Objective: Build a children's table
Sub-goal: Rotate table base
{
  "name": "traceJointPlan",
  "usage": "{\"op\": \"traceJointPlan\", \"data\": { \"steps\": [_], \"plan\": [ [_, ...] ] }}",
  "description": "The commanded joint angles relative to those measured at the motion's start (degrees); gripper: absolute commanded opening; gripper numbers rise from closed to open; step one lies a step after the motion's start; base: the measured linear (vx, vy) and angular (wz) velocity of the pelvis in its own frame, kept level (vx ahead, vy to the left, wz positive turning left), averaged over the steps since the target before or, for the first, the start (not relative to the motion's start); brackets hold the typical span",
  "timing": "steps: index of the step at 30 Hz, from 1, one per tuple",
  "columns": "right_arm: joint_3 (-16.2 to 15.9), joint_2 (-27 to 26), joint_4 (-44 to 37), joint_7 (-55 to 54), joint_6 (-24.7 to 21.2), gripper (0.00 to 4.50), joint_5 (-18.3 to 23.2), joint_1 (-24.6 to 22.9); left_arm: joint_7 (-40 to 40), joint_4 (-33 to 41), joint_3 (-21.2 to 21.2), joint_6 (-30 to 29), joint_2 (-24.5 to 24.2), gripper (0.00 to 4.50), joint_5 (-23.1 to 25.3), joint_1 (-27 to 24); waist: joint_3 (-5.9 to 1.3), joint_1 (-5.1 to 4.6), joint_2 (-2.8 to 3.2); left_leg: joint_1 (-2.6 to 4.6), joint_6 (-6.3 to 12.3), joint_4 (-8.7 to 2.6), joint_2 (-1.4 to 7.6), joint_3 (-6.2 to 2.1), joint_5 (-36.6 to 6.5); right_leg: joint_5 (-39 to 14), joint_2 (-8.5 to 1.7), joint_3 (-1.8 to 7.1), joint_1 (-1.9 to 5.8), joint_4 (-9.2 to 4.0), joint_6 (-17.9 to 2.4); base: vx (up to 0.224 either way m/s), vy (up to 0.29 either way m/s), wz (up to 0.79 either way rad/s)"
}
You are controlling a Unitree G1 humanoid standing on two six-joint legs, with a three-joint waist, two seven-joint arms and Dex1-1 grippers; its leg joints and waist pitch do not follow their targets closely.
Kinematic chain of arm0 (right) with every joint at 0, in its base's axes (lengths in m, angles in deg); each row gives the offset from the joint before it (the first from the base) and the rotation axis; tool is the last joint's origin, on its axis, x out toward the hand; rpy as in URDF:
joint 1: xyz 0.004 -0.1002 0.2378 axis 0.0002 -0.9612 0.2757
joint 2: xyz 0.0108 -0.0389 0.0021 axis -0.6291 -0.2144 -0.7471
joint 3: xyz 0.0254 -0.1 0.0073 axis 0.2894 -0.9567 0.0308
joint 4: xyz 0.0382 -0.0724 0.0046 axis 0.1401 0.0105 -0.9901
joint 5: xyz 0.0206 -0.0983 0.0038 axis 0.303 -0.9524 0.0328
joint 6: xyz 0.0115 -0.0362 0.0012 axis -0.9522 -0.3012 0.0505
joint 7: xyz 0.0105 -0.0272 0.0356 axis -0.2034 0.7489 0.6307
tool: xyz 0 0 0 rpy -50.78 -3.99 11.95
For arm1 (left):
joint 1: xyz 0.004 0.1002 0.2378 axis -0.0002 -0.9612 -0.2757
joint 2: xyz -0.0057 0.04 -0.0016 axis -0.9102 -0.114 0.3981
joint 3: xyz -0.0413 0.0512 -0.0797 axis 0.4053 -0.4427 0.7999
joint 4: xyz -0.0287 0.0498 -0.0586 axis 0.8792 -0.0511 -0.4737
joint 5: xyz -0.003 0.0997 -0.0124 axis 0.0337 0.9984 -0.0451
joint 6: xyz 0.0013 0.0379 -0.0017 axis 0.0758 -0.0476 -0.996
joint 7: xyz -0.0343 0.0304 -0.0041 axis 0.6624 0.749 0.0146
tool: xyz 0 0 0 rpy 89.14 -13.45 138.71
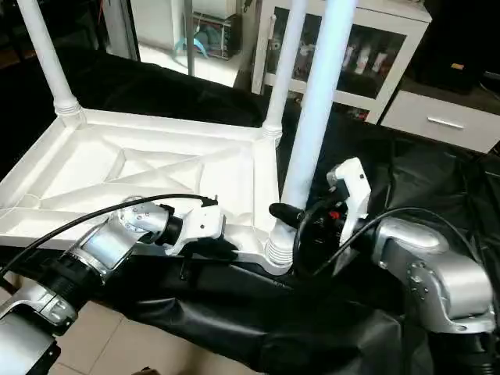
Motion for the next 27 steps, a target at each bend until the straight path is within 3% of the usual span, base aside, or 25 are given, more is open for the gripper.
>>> {"op": "traceJointPlan", "data": {
  "steps": [1,15,22,27],
  "plan": [
    [-0.33,-0.02,0.35,-0.48,0.82,1.83,-0.70,0.86,0.21,-0.78,-0.33,-0.01,-0.40,0.00,1.79,-0.91,-3.46,-0.03,0.32,0.32,-0.28,-4.64,3.36,-1.85,-13.32,-19.94,-4.51,3.59,2.54,-5.69,-7.61,0.000,0.000,0.00],
    [-1.35,-1.85,4.98,-1.38,4.63,1.82,-3.31,1.12,0.62,-0.67,0.20,0.39,-0.49,0.00,2.12,-0.98,-3.35,-0.12,0.27,0.31,-0.36,-4.78,3.37,-1.89,-14.34,-22.41,-4.62,3.58,2.43,-6.04,-6.85,0.000,0.000,0.00],
    [0.71,-3.33,6.60,-2.16,6.45,1.82,-3.09,-1.42,1.30,-0.66,0.54,0.72,-0.41,0.00,2.26,-1.16,-3.40,-0.09,0.35,0.46,-0.26,-4.90,3.48,-1.86,-14.45,-21.63,-4.67,3.59,2.27,-6.11,-6.97,0.000,0.000,0.00],
    [2.85,-5.90,8.78,-3.82,10.29,1.82,-3.07,-5.03,1.98,-0.67,1.03,0.92,-0.18,0.00,2.26,-1.36,-3.32,-0.16,0.33,0.48,-0.36,-5.02,3.50,-1.90,-15.81,-23.37,-4.86,3.56,2.23,-6.43,-6.75,0.000,0.000,0.00]
  ]
}}
